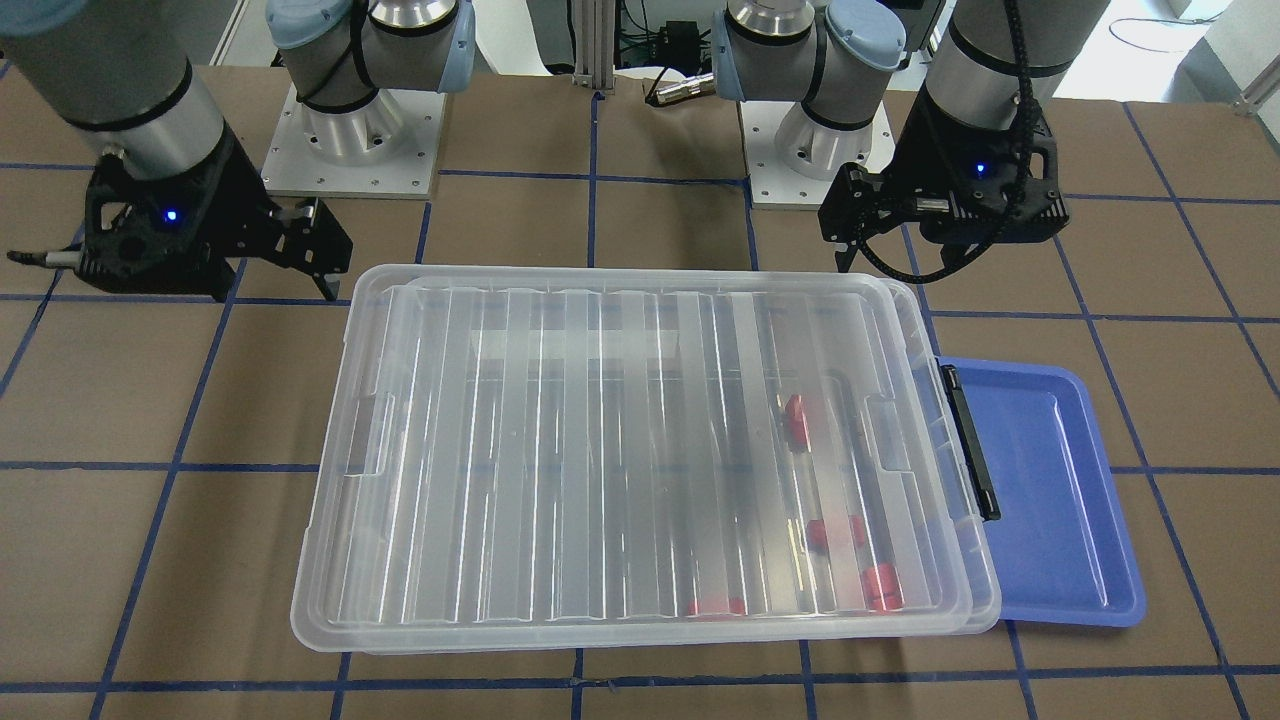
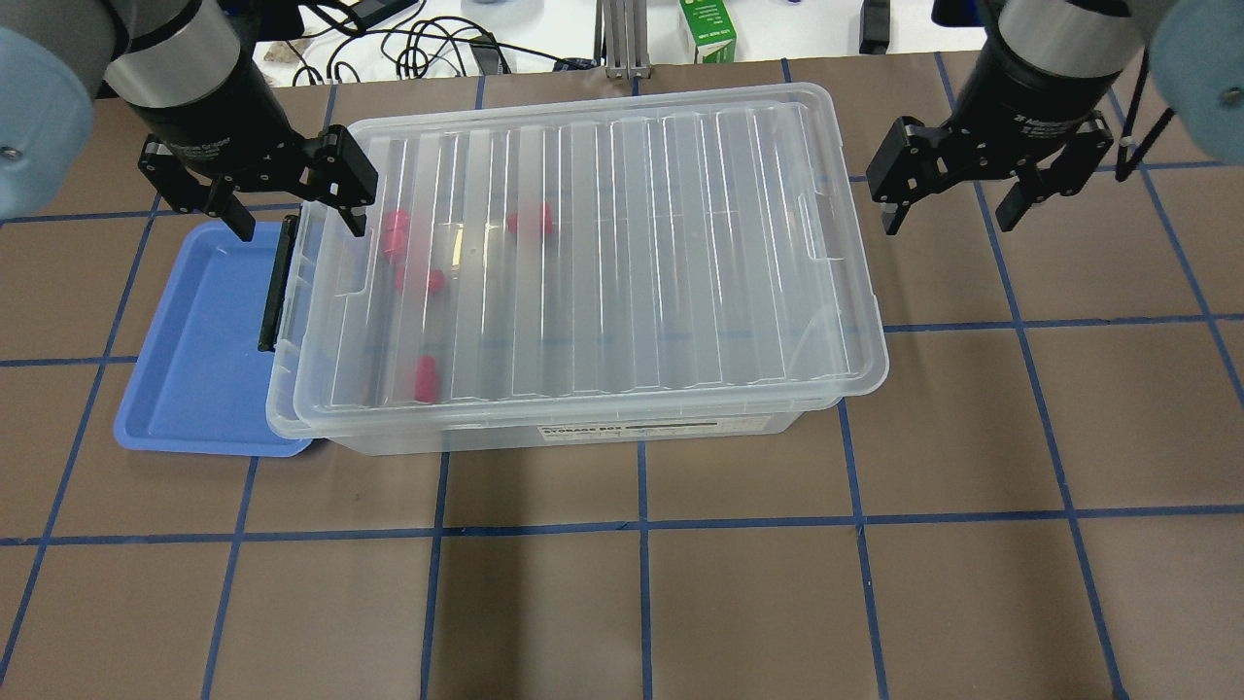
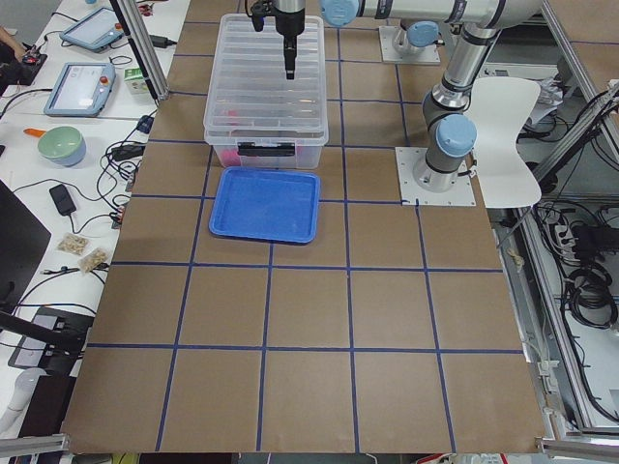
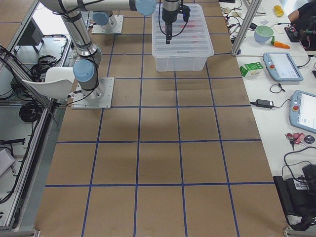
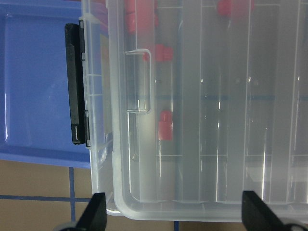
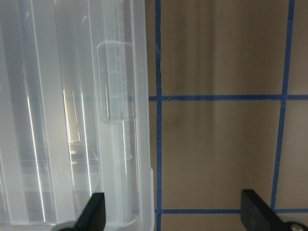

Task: Place red block in blue tray from box

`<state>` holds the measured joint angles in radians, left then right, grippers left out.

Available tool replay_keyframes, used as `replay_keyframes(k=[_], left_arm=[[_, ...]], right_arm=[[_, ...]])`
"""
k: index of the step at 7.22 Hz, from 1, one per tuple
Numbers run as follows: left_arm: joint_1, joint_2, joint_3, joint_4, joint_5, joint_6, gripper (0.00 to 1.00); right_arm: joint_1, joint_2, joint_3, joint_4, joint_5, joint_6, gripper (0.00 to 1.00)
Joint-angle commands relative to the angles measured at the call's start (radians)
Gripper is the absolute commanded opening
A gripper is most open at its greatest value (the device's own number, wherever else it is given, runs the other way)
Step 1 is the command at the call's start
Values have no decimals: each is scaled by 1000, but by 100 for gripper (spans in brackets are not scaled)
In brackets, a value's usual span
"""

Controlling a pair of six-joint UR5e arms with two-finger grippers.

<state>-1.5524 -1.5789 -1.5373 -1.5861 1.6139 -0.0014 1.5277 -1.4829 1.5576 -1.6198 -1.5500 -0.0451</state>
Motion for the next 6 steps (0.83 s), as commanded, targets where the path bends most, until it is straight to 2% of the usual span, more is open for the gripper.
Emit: replay_keyframes(k=[1,2,4,6], left_arm=[[0,-4,-1,0,0,0,100],[0,0,0,0,0,0,100],[0,0,2,0,-2,0,100],[0,-1,-1,0,-2,-2,100]], right_arm=[[0,93,4,-61,-2,-12,100],[0,120,1,-65,-2,-12,100],[0,167,1,-146,-2,-10,100],[0,191,2,-149,1,-12,100]])
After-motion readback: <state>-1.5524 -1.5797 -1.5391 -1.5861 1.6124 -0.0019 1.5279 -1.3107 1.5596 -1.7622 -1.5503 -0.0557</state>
